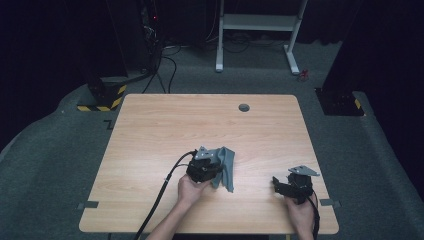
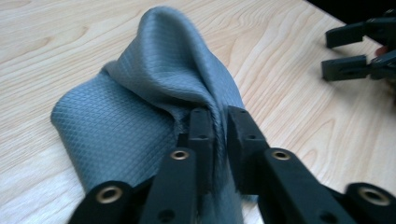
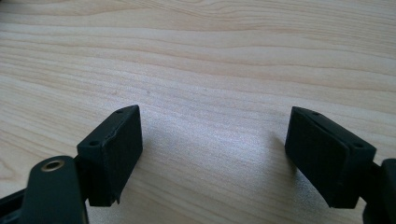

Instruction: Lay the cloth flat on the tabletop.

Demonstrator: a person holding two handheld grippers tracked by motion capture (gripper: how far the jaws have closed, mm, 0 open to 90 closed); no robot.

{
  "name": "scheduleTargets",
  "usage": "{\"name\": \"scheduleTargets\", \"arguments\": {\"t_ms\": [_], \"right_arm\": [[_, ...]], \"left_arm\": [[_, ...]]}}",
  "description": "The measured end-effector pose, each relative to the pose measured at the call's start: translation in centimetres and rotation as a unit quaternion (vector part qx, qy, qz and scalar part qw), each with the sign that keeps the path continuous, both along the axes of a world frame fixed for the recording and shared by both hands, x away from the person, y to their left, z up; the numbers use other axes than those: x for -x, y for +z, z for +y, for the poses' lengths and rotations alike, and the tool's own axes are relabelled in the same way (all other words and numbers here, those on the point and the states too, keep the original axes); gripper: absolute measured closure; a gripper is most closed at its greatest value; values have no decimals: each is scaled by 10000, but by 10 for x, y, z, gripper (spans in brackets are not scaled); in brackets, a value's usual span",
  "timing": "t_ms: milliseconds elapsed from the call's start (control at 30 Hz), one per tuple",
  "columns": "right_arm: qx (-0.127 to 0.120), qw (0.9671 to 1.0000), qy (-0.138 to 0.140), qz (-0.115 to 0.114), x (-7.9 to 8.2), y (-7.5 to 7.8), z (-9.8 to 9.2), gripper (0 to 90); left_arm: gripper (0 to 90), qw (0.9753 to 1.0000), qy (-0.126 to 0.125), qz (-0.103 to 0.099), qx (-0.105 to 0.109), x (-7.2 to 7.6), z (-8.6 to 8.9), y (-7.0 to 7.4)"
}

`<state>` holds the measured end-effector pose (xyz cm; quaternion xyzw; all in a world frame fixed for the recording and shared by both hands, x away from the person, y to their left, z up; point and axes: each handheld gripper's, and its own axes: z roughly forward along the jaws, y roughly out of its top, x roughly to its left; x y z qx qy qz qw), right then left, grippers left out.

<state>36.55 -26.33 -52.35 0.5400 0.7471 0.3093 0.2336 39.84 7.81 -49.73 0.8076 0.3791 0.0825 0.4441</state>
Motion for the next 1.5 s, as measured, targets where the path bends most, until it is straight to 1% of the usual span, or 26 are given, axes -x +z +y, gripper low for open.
{"name": "scheduleTargets", "arguments": {"t_ms": [100,200,333,500,567,633,667,700,733,767,800,833,900,1000,1033,1100,1133,1167,1200,1233,1300,1333,1367,1433,1467,1500], "right_arm": [[-1,10000,-1,0,0,0,0,189],[-5,10000,1,1,0,0,0,189],[11,10000,27,9,-1,0,0,176],[1,9999,111,74,-3,1,0,163],[-4,9999,96,92,-4,1,1,163],[1,9998,162,139,-5,2,3,157],[0,9995,262,156,-5,2,3,152],[-82,9984,519,214,-4,4,8,177],[-138,9977,625,216,-3,4,10,196],[-138,9977,625,216,-3,4,10,196],[-248,9965,768,207,-2,4,14,207],[-340,9944,979,196,0,4,21,222],[-368,9913,1255,150,5,5,35,270],[-497,9829,1769,-85,12,8,61,424],[-500,9789,1978,-134,13,9,75,484],[-494,9778,2030,-153,12,10,80,499],[-494,9765,2093,-172,10,10,90,530],[-494,9765,2093,-172,10,10,90,530],[-555,9749,2149,-162,9,10,99,547],[-555,9749,2149,-162,9,10,99,547],[-642,9721,2253,-161,7,11,105,568],[-653,9717,2264,-143,7,11,108,578],[-619,9708,2315,-110,7,12,113,592],[-613,9703,2337,-88,7,11,115,597],[-584,9692,2390,-47,6,11,118,610],[-534,9694,2394,-25,6,11,120,620]], "left_arm": [[689,9999,61,-38,-149,3,3,-1],[647,9997,141,-61,-173,6,6,0],[583,9991,236,-151,-322,16,14,2],[520,9993,289,-154,-202,31,22,0],[513,9991,253,-175,-285,37,19,-4],[529,9989,237,-228,-341,40,17,-7],[529,9988,256,-264,-313,41,16,-10],[548,9988,272,-256,-313,41,15,-12],[554,9988,269,-254,-312,41,14,-13],[554,9987,265,-267,-355,41,13,-14],[560,9985,259,-285,-385,41,12,-15],[572,9988,267,-247,-340,42,11,-16],[600,9987,245,-257,-359,42,10,-17],[644,9988,217,-216,-370,40,9,-18],[668,9990,201,-149,-371,39,8,-19],[682,9989,174,-173,-406,38,8,-19],[715,9989,169,-159,-409,38,8,-19],[727,9989,169,-159,-409,38,8,-19],[744,9991,179,-126,-375,38,7,-19],[744,9990,171,-132,-380,38,7,-19],[776,9990,152,-130,-394,38,7,-19],[789,9990,146,-123,-403,38,8,-19],[817,9992,150,-100,-370,37,9,-19],[826,9992,144,-94,-367,37,9,-18],[839,9991,140,-107,-374,37,10,-17],[847,9992,130,-107,-370,37,11,-17]]}}
